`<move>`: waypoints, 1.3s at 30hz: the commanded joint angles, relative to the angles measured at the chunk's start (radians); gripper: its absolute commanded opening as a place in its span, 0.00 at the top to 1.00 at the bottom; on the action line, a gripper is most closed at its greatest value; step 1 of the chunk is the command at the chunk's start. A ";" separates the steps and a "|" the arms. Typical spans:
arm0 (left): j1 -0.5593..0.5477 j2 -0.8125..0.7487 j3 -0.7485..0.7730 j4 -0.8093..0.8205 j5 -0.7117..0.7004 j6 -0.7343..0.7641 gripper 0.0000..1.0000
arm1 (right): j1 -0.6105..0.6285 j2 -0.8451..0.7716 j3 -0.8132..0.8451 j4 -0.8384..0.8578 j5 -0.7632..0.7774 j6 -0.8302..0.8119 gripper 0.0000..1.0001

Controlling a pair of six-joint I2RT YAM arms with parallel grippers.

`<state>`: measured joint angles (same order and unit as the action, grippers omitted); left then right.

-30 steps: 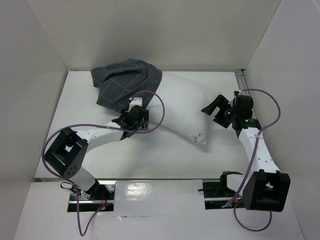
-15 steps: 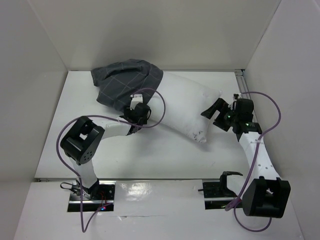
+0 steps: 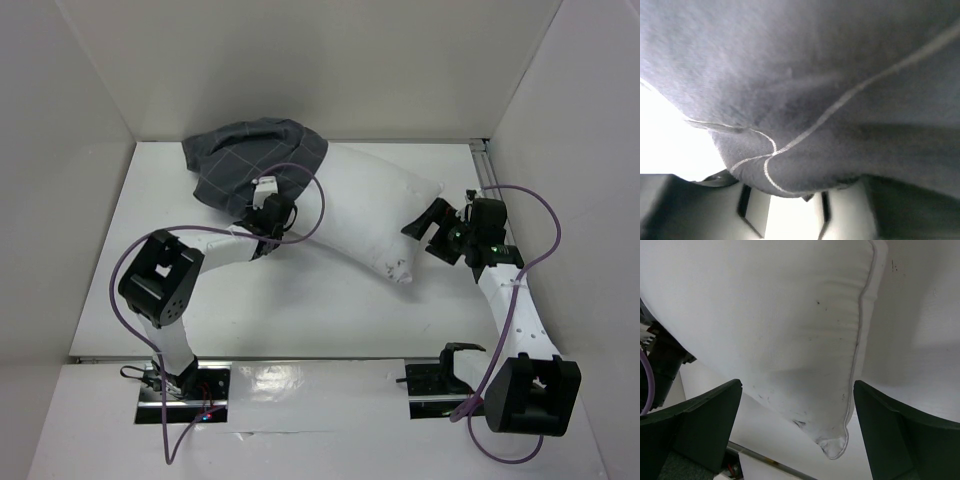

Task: Put the pillow into the pillowcase

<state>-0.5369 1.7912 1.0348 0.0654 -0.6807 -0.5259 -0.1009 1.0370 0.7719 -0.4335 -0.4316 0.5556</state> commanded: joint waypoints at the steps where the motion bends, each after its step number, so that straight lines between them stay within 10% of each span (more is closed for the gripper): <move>1: 0.012 0.002 0.059 -0.012 -0.065 -0.017 0.62 | -0.005 -0.014 -0.003 -0.002 -0.015 -0.016 0.00; 5: 0.021 0.028 0.120 -0.114 -0.108 -0.058 0.99 | -0.014 -0.014 -0.003 -0.028 -0.024 -0.051 0.00; 13: -0.001 -0.110 0.125 -0.208 0.002 0.013 1.00 | -0.014 0.044 0.040 -0.217 -0.128 -0.189 0.00; 18: -0.073 -0.211 0.131 -0.196 0.216 0.035 1.00 | 0.102 0.072 -0.121 0.228 -0.364 0.045 0.01; 23: -0.179 -0.147 0.270 -0.252 0.329 -0.008 1.00 | 0.314 0.201 -0.071 0.553 -0.285 0.254 0.96; 39: -0.236 -0.265 0.564 -0.274 0.616 -0.022 1.00 | 0.333 0.186 0.055 0.489 -0.142 0.222 1.00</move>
<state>-0.7490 1.6459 1.5230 -0.3477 -0.2684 -0.5259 0.2558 1.2709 0.7750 -0.0547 -0.5911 0.7956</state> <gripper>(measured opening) 0.053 0.046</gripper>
